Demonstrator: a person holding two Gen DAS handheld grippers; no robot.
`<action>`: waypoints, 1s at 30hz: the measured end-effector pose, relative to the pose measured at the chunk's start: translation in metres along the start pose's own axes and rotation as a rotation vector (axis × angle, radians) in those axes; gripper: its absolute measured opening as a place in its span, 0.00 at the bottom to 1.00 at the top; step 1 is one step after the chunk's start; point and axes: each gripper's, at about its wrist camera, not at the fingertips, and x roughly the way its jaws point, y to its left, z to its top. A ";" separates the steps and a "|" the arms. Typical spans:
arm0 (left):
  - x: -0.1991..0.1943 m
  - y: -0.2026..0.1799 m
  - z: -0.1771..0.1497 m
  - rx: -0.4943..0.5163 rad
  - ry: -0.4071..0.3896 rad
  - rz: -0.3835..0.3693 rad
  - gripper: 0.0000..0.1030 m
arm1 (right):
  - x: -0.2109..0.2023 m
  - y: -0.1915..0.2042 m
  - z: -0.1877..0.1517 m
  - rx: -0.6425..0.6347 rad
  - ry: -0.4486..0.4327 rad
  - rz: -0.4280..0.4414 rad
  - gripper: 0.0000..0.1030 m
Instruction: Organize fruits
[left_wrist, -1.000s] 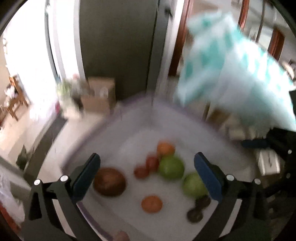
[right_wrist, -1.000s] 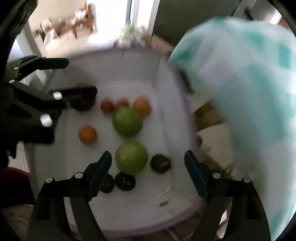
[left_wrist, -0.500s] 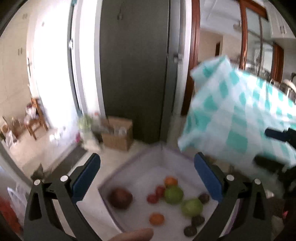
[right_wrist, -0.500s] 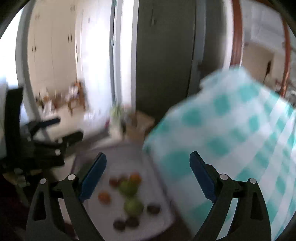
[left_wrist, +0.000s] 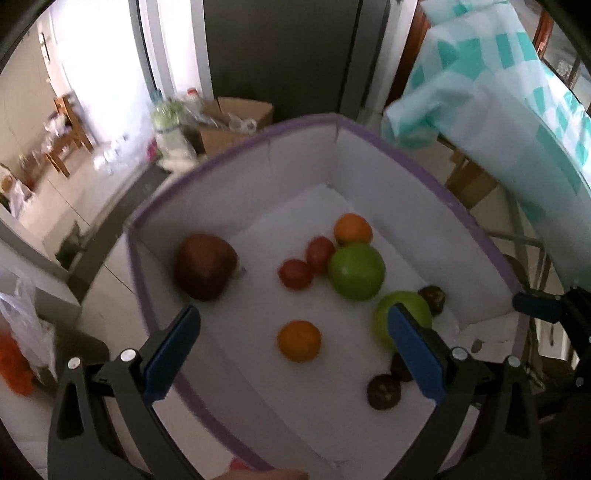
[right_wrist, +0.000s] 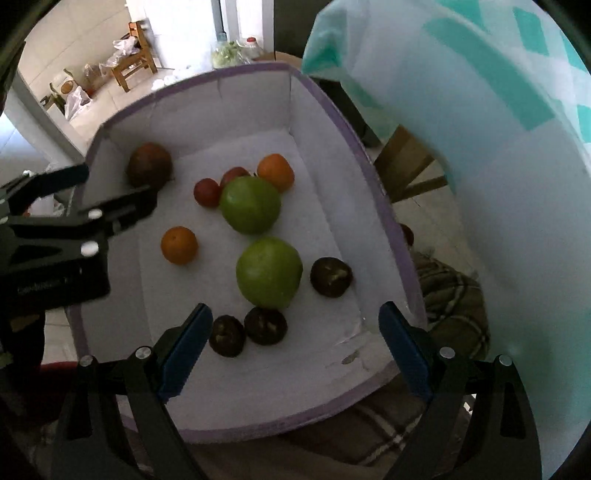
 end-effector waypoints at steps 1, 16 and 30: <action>0.004 -0.002 -0.001 0.004 0.007 0.001 0.98 | 0.002 0.003 0.000 -0.001 0.003 -0.001 0.86; 0.022 -0.004 -0.006 0.002 0.060 -0.017 0.98 | 0.019 0.011 -0.002 -0.005 0.038 0.005 0.86; 0.023 -0.008 -0.006 0.009 0.072 -0.018 0.98 | 0.019 0.010 -0.003 0.005 0.046 0.013 0.86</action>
